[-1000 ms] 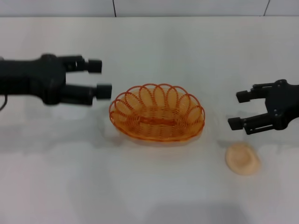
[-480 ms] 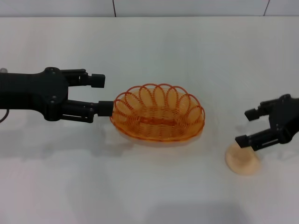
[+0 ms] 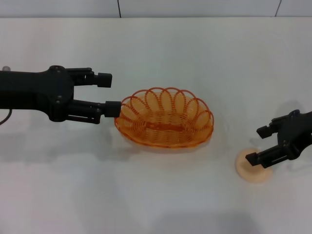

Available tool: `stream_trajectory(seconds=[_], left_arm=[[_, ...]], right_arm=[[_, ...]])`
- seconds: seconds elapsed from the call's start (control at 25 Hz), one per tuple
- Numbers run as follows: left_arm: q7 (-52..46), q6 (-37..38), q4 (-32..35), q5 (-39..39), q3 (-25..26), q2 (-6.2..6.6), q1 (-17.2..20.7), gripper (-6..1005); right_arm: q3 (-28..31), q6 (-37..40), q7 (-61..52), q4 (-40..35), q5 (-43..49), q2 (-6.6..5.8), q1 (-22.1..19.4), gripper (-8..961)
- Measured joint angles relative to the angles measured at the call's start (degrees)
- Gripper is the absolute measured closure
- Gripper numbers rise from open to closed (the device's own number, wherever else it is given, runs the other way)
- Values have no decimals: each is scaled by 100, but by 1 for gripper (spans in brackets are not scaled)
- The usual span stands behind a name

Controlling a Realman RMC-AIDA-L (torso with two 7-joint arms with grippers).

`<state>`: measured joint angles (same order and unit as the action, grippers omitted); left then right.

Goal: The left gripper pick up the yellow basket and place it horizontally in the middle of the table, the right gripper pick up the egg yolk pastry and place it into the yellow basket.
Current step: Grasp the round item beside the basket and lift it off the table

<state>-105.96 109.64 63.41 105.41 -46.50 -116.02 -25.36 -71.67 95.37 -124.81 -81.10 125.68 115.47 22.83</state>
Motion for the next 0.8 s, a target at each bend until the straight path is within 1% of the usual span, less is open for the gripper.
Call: stream_trajectory(seconds=[0.12,0.52,0.8], left_arm=[[20,-8,-2,29,0,-5,-2,114],[27,-63,-4,52,0,-25,-5,114],[33,-75,-5,53,11,-30,-5,114]], right_arm=[[-146,-145,-29,77,2,2,-36,264],[-319,-489,-33,390,165,2,-4,272],[-327,-553,-35,444,202,-7,-29,278]])
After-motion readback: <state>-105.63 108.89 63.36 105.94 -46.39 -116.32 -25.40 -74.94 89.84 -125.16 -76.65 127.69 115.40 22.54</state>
